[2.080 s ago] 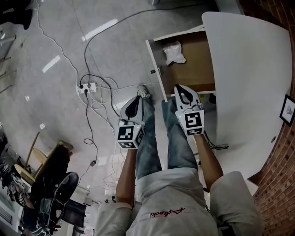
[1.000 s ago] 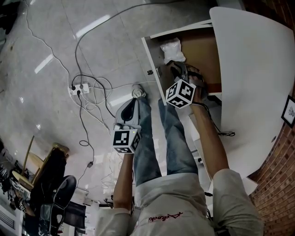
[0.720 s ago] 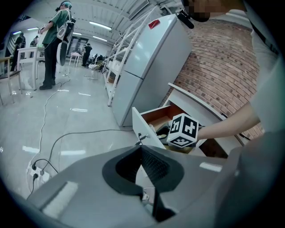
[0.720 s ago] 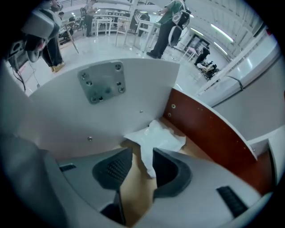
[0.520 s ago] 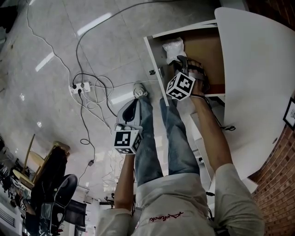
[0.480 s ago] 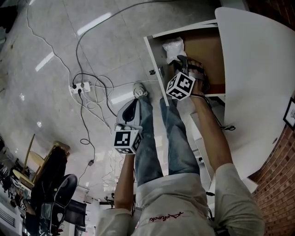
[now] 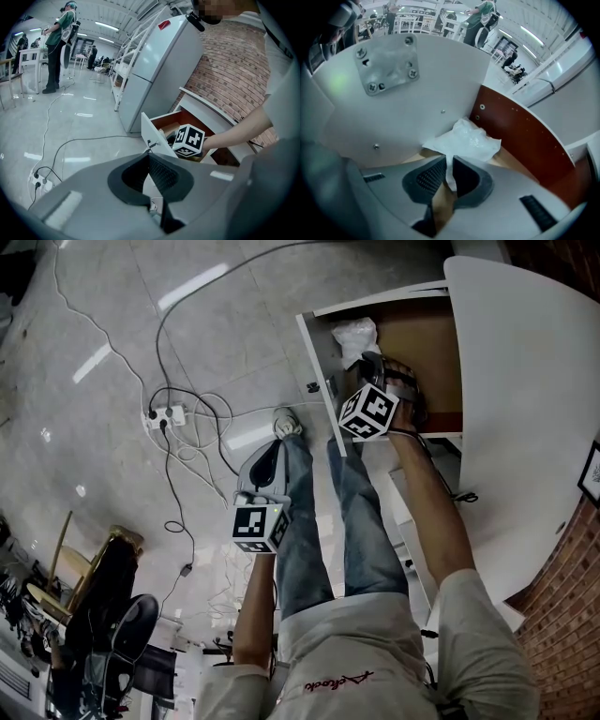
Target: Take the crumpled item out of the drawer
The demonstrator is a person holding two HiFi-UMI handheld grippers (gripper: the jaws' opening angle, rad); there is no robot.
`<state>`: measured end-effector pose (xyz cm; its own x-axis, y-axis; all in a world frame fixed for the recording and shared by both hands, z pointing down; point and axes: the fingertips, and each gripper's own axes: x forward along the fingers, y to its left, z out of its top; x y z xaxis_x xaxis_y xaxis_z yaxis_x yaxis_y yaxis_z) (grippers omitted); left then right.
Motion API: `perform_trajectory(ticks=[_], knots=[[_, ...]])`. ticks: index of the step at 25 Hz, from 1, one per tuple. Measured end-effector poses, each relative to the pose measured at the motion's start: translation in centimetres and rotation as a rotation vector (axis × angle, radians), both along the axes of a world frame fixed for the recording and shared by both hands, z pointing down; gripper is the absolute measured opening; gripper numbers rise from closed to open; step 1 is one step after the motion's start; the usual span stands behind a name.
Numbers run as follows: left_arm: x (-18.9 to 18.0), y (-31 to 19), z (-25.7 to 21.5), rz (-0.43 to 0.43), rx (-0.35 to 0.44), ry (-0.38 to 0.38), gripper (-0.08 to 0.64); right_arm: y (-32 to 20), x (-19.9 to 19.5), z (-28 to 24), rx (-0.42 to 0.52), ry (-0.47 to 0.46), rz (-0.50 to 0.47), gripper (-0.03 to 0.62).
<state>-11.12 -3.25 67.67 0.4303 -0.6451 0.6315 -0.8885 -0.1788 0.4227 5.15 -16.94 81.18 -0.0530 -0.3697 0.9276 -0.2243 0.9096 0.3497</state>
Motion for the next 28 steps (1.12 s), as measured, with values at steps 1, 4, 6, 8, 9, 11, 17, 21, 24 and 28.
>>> perform_trajectory(ticks=[1,4,6,8,9,11,17,21,24,28], knots=[[0.0,0.0,0.0,0.001,0.002,-0.001,0.009,0.0,0.0,0.0,-0.008,-0.008,0.013,0.051],[-0.1,-0.1,-0.1,-0.005,0.003,-0.002,0.009,-0.1,-0.3,-0.2,-0.025,-0.033,0.043,0.029],[0.0,-0.2,-0.2,-0.005,0.007,-0.001,0.009,-0.2,-0.3,-0.5,-0.025,-0.045,0.060,0.021],[0.1,-0.3,-0.3,0.000,0.014,-0.002,0.009,-0.4,-0.3,-1.0,-0.017,-0.060,0.084,0.018],[0.0,-0.3,-0.3,0.001,0.016,-0.004,0.009,-0.5,-0.4,-1.3,-0.013,-0.071,0.097,0.018],[-0.1,-0.3,-0.3,0.003,0.020,-0.007,0.009,-0.6,-0.5,-2.1,-0.004,-0.099,0.133,0.017],[-0.1,-0.4,-0.7,0.005,0.033,-0.008,0.009,-0.1,-1.0,-5.6,0.047,-0.223,0.238,0.017],[-0.1,-0.2,-0.7,-0.001,0.037,-0.011,0.009,0.8,-1.3,-8.0,0.091,-0.322,0.281,0.017],[-0.1,0.1,-0.7,-0.002,0.040,-0.015,0.009,1.6,-1.1,-9.8,0.117,-0.397,0.343,0.017],[-0.1,0.3,-0.9,-0.004,0.043,-0.016,0.009,3.4,-1.2,-12.5,0.136,-0.519,0.422,0.017]])
